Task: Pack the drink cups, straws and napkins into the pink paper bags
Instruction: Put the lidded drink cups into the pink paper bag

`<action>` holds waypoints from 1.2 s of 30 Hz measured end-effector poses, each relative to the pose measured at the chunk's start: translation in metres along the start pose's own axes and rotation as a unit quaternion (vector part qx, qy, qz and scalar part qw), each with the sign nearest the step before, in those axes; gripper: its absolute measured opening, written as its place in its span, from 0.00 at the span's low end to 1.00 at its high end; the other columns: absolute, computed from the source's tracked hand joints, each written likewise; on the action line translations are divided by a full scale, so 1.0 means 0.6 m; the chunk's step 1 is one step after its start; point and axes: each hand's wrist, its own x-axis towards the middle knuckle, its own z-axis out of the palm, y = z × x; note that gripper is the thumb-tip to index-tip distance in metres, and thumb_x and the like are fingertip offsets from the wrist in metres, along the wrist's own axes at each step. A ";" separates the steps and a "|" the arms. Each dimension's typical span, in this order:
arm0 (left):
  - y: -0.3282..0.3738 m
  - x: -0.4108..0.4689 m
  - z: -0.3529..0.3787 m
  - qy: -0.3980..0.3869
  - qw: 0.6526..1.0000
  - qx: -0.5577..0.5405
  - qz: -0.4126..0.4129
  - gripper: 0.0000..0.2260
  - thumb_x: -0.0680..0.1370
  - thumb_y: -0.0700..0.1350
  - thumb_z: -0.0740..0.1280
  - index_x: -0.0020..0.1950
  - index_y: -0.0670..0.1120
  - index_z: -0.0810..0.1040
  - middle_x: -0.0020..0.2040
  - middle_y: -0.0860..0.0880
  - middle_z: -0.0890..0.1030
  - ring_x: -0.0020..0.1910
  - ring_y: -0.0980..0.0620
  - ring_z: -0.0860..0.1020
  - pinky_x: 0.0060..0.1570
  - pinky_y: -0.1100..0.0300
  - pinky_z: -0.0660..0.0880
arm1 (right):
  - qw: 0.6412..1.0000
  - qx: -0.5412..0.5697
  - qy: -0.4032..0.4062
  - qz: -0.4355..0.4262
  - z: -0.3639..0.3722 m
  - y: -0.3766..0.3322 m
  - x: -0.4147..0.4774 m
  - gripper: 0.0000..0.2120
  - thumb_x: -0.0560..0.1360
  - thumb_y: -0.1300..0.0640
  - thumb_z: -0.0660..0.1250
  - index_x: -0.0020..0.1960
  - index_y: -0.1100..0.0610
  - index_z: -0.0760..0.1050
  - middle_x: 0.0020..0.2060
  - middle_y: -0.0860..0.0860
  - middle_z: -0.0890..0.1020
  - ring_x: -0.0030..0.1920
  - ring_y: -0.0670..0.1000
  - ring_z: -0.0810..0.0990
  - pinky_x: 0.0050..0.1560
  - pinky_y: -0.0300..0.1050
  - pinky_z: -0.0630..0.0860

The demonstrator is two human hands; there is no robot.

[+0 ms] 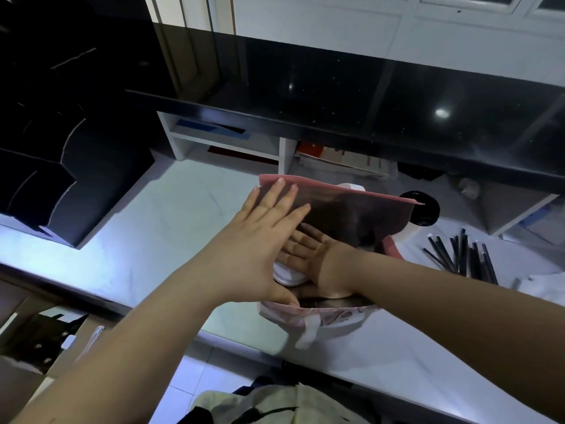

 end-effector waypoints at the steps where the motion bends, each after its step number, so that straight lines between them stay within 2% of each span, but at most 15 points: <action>1: 0.000 -0.001 0.001 0.001 1.000 -0.001 0.000 0.56 0.66 0.70 0.70 0.79 0.54 0.36 0.77 0.52 0.29 0.71 0.54 0.23 0.73 0.54 0.28 | 1.000 -0.001 -0.005 0.005 0.002 0.001 0.001 0.38 0.79 0.34 0.49 0.77 0.49 0.31 0.74 0.47 0.29 0.70 0.48 0.24 0.72 0.52 0.27; 5: -0.001 -0.006 0.006 0.007 1.000 -0.007 -0.005 0.56 0.67 0.69 0.71 0.79 0.54 0.36 0.77 0.52 0.30 0.72 0.54 0.23 0.74 0.53 0.30 | 1.000 0.015 -0.007 0.016 0.010 0.005 0.007 0.37 0.80 0.35 0.47 0.76 0.47 0.28 0.67 0.44 0.25 0.70 0.48 0.22 0.73 0.53 0.27; 11: -0.007 -0.009 0.025 0.006 0.999 0.011 -0.029 0.57 0.65 0.70 0.70 0.79 0.53 0.36 0.78 0.49 0.31 0.73 0.50 0.24 0.74 0.49 0.31 | 0.998 0.063 0.011 0.020 0.032 0.014 0.014 0.35 0.81 0.36 0.47 0.76 0.46 0.29 0.70 0.43 0.26 0.73 0.49 0.24 0.75 0.54 0.31; 15: -0.007 -0.005 0.027 0.015 0.999 -0.001 -0.032 0.57 0.64 0.73 0.69 0.79 0.53 0.37 0.78 0.49 0.33 0.73 0.50 0.25 0.73 0.52 0.30 | 0.997 0.067 0.013 0.032 0.037 0.012 0.024 0.36 0.80 0.35 0.48 0.77 0.46 0.30 0.70 0.43 0.27 0.74 0.50 0.26 0.76 0.57 0.35; 19: -0.001 -0.004 0.023 0.032 0.999 -0.005 -0.038 0.52 0.67 0.74 0.64 0.79 0.54 0.39 0.79 0.49 0.35 0.75 0.50 0.27 0.74 0.53 0.31 | 0.997 0.062 -0.030 0.043 0.012 0.010 0.020 0.38 0.79 0.33 0.50 0.76 0.45 0.29 0.73 0.43 0.28 0.74 0.49 0.27 0.75 0.60 0.36; 21: 0.003 -0.004 0.015 0.045 0.998 0.000 -0.047 0.47 0.71 0.71 0.62 0.80 0.54 0.42 0.80 0.50 0.38 0.76 0.49 0.31 0.74 0.53 0.32 | 0.993 0.097 -0.048 0.052 -0.015 0.015 0.009 0.39 0.78 0.33 0.54 0.77 0.43 0.33 0.75 0.41 0.33 0.74 0.45 0.30 0.76 0.57 0.35; 22: 0.005 -0.004 0.010 0.055 0.997 0.005 -0.051 0.43 0.74 0.69 0.62 0.80 0.54 0.43 0.80 0.50 0.41 0.77 0.48 0.34 0.75 0.52 0.33 | 0.988 0.129 -0.048 0.065 -0.032 0.017 0.003 0.39 0.77 0.34 0.57 0.78 0.42 0.38 0.76 0.39 0.38 0.75 0.44 0.34 0.76 0.55 0.38; 23: 0.006 -0.003 0.006 0.067 0.996 0.010 -0.056 0.39 0.76 0.66 0.61 0.80 0.54 0.46 0.81 0.50 0.44 0.78 0.47 0.37 0.75 0.51 0.36 | 0.982 0.167 -0.044 0.083 -0.050 0.019 -0.007 0.37 0.76 0.35 0.60 0.78 0.41 0.45 0.78 0.41 0.47 0.77 0.46 0.44 0.76 0.54 0.46; 24: 0.007 -0.002 0.001 0.083 0.995 0.014 -0.061 0.36 0.77 0.64 0.61 0.80 0.54 0.50 0.81 0.50 0.49 0.79 0.46 0.43 0.76 0.50 0.41 | 0.973 0.205 -0.036 0.103 -0.066 0.023 -0.016 0.34 0.75 0.38 0.64 0.77 0.41 0.53 0.75 0.44 0.62 0.75 0.48 0.58 0.73 0.53 0.57; 25: 0.007 -0.001 -0.003 0.102 0.992 0.019 -0.065 0.33 0.78 0.62 0.62 0.79 0.53 0.55 0.80 0.49 0.56 0.79 0.44 0.50 0.76 0.49 0.47 | 0.964 0.238 -0.030 0.114 -0.080 0.024 -0.028 0.31 0.75 0.42 0.66 0.75 0.42 0.60 0.66 0.45 0.73 0.68 0.49 0.70 0.67 0.49 0.67; 26: 0.006 0.000 -0.007 0.121 0.990 0.026 -0.068 0.31 0.78 0.60 0.64 0.77 0.52 0.61 0.77 0.49 0.64 0.76 0.44 0.58 0.73 0.47 0.56 | 0.961 0.250 -0.020 0.114 -0.092 0.023 -0.040 0.27 0.75 0.45 0.68 0.73 0.43 0.64 0.58 0.45 0.77 0.59 0.47 0.75 0.61 0.45 0.70; 27: 0.005 0.002 -0.010 0.138 0.987 0.036 -0.069 0.28 0.77 0.59 0.65 0.74 0.51 0.67 0.72 0.48 0.71 0.72 0.44 0.65 0.68 0.47 0.63 | 0.964 0.243 -0.001 0.108 -0.104 0.022 -0.051 0.26 0.76 0.47 0.68 0.72 0.44 0.66 0.57 0.44 0.77 0.55 0.45 0.75 0.58 0.43 0.71; 29: 0.003 0.013 -0.014 0.164 0.983 0.052 -0.066 0.24 0.74 0.57 0.66 0.69 0.50 0.74 0.65 0.49 0.77 0.64 0.44 0.71 0.59 0.47 0.69 | 0.967 0.226 0.046 0.104 -0.122 0.021 -0.075 0.23 0.76 0.47 0.68 0.70 0.44 0.68 0.59 0.44 0.77 0.54 0.44 0.74 0.58 0.42 0.72; 32: 0.010 0.035 -0.027 0.176 0.982 0.051 -0.054 0.22 0.75 0.55 0.67 0.68 0.52 0.74 0.62 0.52 0.77 0.63 0.46 0.70 0.58 0.49 0.67 | 0.956 0.240 0.104 0.133 -0.136 0.027 -0.103 0.19 0.75 0.49 0.69 0.65 0.43 0.72 0.58 0.43 0.79 0.52 0.44 0.76 0.58 0.46 0.75; 36: 0.026 0.076 -0.051 0.198 0.979 0.044 -0.007 0.19 0.77 0.53 0.65 0.67 0.54 0.74 0.59 0.52 0.77 0.62 0.48 0.70 0.59 0.50 0.66 | 0.939 0.248 0.129 0.200 -0.152 0.035 -0.146 0.18 0.75 0.52 0.69 0.64 0.44 0.74 0.56 0.44 0.80 0.53 0.47 0.77 0.57 0.47 0.76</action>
